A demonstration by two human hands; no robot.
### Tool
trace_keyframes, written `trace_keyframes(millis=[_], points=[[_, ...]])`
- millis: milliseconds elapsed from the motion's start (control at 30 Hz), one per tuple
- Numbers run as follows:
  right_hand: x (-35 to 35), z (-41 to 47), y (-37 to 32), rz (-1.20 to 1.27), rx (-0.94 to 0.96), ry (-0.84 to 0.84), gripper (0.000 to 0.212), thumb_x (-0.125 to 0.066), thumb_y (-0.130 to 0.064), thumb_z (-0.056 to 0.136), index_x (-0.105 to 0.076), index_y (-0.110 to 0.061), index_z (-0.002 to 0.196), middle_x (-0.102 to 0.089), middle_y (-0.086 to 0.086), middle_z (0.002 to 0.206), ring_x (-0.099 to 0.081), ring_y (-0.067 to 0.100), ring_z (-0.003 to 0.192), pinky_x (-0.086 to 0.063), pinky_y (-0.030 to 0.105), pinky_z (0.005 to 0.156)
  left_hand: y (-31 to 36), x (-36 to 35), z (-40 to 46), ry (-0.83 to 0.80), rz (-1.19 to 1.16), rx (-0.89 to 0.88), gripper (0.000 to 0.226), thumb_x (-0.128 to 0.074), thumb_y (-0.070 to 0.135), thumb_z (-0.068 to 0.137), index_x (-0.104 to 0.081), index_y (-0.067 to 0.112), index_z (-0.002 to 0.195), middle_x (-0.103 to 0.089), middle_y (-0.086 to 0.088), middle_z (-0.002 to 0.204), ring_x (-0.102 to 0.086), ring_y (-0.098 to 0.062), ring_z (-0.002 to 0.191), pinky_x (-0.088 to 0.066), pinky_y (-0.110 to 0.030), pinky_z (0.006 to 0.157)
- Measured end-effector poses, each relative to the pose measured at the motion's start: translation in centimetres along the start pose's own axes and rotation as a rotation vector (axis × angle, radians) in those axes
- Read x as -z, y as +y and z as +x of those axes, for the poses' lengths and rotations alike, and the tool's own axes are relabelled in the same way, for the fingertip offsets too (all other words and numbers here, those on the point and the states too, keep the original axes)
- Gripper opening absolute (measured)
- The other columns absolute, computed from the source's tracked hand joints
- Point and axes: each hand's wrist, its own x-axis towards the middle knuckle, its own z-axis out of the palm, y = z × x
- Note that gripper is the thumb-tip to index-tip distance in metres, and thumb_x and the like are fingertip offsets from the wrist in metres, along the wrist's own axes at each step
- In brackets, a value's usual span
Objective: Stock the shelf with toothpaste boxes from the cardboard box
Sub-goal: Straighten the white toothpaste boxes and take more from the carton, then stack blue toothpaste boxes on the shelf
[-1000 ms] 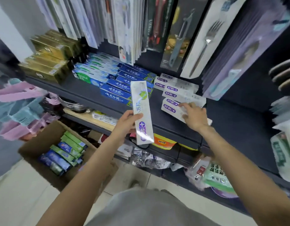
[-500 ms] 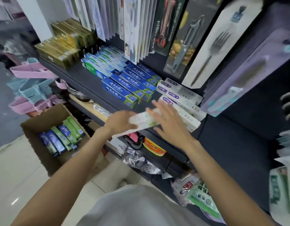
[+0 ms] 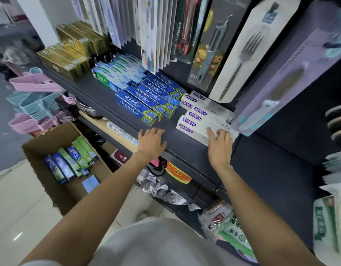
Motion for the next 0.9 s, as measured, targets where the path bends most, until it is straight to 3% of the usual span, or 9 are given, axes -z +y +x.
trace_keyframes(millis=[100,233,300,367,433,567,700,900], points=[[0.2,-0.7,-1.0,0.031,-0.045,0.039,0.055,-0.068,-0.004,0.077,-0.052,-0.011,0.129,-0.053,0.019,0.115,-0.050,0.035,0.101,-0.042,0.041,0.080,-0.8,-2.0,-0.4,-0.083,0.043,0.027,0.048,-0.041,0.042,0.096,-0.038,0.024,0.141,-0.038,0.000,0.147,-0.032,-0.021,0.137,-0.006,-0.050,0.115],[1.7,-3.9,-3.3,0.101,0.180,0.086,0.051,-0.077,-0.014,0.071,-0.059,-0.012,0.118,-0.057,0.013,0.112,-0.055,0.030,0.099,-0.047,0.040,0.078,-1.5,-2.6,-1.7,-0.053,-0.052,-0.017,0.050,-0.043,0.038,0.096,-0.034,0.024,0.144,-0.031,0.004,0.151,-0.029,-0.020,0.139,-0.006,-0.050,0.116],[2.1,-5.7,-4.7,0.183,0.323,0.059,0.043,-0.072,-0.015,0.075,-0.060,-0.014,0.115,-0.059,0.010,0.112,-0.056,0.028,0.100,-0.047,0.040,0.079,-2.3,-2.6,-3.2,0.050,-0.188,-0.025,0.045,-0.047,0.030,0.094,-0.045,0.020,0.138,-0.044,0.000,0.144,-0.039,-0.024,0.133,-0.020,-0.046,0.115],[2.2,-7.2,-6.4,0.293,0.457,-0.041,0.028,-0.062,-0.016,0.083,-0.062,-0.016,0.111,-0.062,0.006,0.108,-0.058,0.026,0.097,-0.047,0.040,0.078,-3.6,-2.7,-5.8,0.191,-0.319,0.015,0.037,-0.051,0.023,0.089,-0.059,0.014,0.124,-0.061,-0.007,0.124,-0.053,-0.030,0.117,-0.038,-0.042,0.102],[2.1,-8.3,-8.2,0.369,0.553,-0.194,0.022,-0.051,-0.018,0.089,-0.064,-0.016,0.107,-0.066,0.003,0.102,-0.060,0.026,0.093,-0.046,0.039,0.078,-5.2,-2.7,-9.4,0.272,-0.407,0.137,0.028,-0.052,0.020,0.090,-0.063,0.013,0.115,-0.067,-0.005,0.109,-0.058,-0.027,0.106,-0.043,-0.036,0.089],[1.1,-9.7,-12.9,0.413,0.655,-0.466,0.024,-0.049,-0.018,0.094,-0.063,-0.016,0.113,-0.068,0.004,0.106,-0.061,0.026,0.097,-0.043,0.034,0.076,-10.1,-2.8,-16.9,0.239,-0.533,0.494,0.024,-0.052,0.023,0.092,-0.063,0.022,0.114,-0.069,0.006,0.103,-0.062,-0.015,0.097,-0.044,-0.028,0.076],[-1.4,-10.3,-19.8,0.411,0.695,-0.632,0.026,-0.048,-0.020,0.094,-0.061,-0.019,0.117,-0.068,0.003,0.110,-0.061,0.023,0.101,-0.045,0.031,0.076,-17.5,-3.3,-22.2,0.182,-0.615,0.687,0.028,-0.055,0.018,0.090,-0.060,0.020,0.118,-0.067,0.005,0.104,-0.062,-0.017,0.093,-0.040,-0.022,0.074],[-6.3,-10.9,-33.8,0.503,0.650,-0.730,0.022,-0.053,-0.013,0.089,-0.065,-0.016,0.106,-0.071,0.005,0.099,-0.065,0.025,0.092,-0.050,0.033,0.073,-31.3,-4.4,-24.5,0.010,-0.612,0.861,0.031,-0.059,0.023,0.088,-0.056,0.022,0.119,-0.065,0.004,0.111,-0.059,-0.011,0.087,-0.041,-0.023,0.077]])
